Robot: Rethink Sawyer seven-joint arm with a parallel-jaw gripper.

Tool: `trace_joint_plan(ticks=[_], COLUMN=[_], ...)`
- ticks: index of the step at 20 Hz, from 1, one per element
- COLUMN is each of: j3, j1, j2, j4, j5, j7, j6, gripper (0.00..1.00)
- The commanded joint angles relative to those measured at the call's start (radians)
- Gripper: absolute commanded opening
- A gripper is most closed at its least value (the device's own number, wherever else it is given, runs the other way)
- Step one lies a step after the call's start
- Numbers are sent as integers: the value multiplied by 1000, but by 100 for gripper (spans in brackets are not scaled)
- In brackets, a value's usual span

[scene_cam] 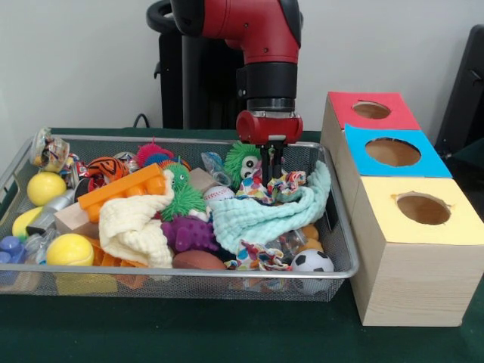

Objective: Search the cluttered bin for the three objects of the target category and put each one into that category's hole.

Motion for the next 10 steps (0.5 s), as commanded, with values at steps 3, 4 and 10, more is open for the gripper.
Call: trace_joint_plan(ticks=[3, 4, 10], j3=[110, 107, 184], j1=[-14, -13, -95], j2=[54, 47, -117], j4=[-91, -87, 12], j5=[-29, -21, -114], j7=[146, 150, 177], j6=[-42, -45, 82], gripper=[0, 0, 0])
